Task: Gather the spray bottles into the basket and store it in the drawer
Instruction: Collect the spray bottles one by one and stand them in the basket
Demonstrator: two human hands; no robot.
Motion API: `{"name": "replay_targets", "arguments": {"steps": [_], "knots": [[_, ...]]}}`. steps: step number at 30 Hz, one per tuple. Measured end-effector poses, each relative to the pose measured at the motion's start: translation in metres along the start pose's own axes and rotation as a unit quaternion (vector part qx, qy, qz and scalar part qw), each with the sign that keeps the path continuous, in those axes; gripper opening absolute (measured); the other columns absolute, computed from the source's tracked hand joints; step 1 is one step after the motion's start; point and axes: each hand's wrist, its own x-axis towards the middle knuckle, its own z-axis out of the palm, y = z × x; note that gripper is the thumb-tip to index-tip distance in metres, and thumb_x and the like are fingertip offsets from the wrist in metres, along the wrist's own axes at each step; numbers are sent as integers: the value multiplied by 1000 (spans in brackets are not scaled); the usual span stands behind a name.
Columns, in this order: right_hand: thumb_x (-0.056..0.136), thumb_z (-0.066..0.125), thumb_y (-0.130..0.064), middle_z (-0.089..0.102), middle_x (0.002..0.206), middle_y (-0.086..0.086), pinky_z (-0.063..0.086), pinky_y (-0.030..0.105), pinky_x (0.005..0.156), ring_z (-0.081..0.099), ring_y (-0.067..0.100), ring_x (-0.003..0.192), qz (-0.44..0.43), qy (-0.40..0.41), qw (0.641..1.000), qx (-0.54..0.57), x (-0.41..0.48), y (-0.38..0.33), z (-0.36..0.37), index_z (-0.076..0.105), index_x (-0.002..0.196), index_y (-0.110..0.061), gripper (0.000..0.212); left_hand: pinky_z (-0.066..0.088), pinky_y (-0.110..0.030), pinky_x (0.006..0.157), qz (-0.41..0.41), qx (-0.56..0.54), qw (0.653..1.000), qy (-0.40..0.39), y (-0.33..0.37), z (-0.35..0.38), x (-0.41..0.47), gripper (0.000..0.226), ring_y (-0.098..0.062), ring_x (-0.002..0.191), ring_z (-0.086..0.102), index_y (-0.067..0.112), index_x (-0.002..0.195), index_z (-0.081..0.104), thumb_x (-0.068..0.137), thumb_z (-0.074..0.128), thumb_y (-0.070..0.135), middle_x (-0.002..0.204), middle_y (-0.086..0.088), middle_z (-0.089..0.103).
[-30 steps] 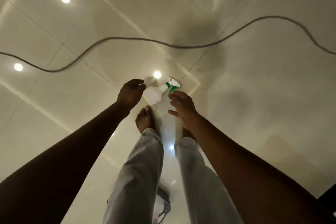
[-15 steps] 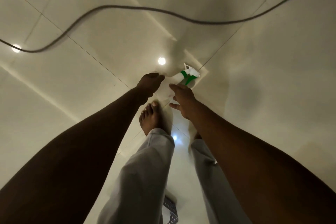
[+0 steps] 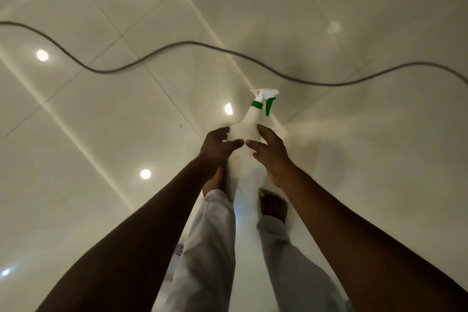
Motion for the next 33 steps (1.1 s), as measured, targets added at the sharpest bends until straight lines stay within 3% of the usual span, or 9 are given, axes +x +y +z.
{"name": "replay_targets", "arguments": {"steps": [6,10,14,16,18,22,25,28,33], "knots": [[93,70,-5,58,146,-5,57,44,104,63,19,125,-61,-64,995,-52,-63,-45,16,53,146,-25,60,60,-38,96,59,-123,986,95,5,-24,-79,66,-26,114,70,15,141,59,81,88,16,131,-1,65],[92,72,-15,61,140,-8,59,50,99,64,21,124,-84,-111,985,-103,-100,-68,39,56,140,-30,52,63,-34,89,86,-186,967,155,-6,-41,-124,64,-20,112,71,24,128,59,74,93,20,124,8,66],[85,83,-27,69,127,-11,61,58,94,68,19,117,-129,-157,960,-195,-130,-78,73,59,128,-34,49,62,-24,83,93,-227,946,212,-30,-54,-163,80,-14,112,71,26,134,53,68,97,28,129,9,64],[81,88,-29,68,130,-11,60,58,95,66,18,122,-154,-186,937,-252,-145,-75,95,59,126,-33,54,62,-29,90,91,-260,929,247,-49,-57,-185,88,-13,115,68,32,143,51,67,96,30,135,9,60],[78,91,-29,67,131,-14,60,56,97,65,16,124,-174,-222,912,-296,-156,-68,119,59,125,-33,57,60,-34,99,96,-304,902,292,-69,-59,-203,89,-13,118,66,34,146,50,69,95,28,136,11,55],[75,92,-31,67,130,-18,60,49,96,65,13,124,-185,-298,858,-375,-178,-40,168,59,124,-34,59,57,-29,102,71,-364,851,371,-111,-67,-236,84,-13,120,65,31,149,50,76,91,23,129,24,50],[74,93,-29,69,124,-17,57,33,90,67,9,118,-194,-344,815,-425,-193,-14,205,60,119,-36,56,56,-32,106,61,-440,799,406,-145,-75,-258,78,-13,127,62,29,151,50,82,85,20,140,13,54],[74,93,-19,73,121,-14,55,27,89,68,5,114,-182,-393,768,-471,-207,18,242,62,116,-38,55,53,-41,111,33,-512,737,439,-183,-84,-278,61,-15,132,61,28,147,55,91,76,22,148,5,60],[74,91,-16,69,119,-32,51,24,97,63,-10,115,-171,-453,673,-559,-242,75,289,59,105,-69,69,50,-48,113,-27,-577,651,493,-238,-93,-311,42,-20,131,63,17,139,59,99,70,15,140,-1,66]]}}
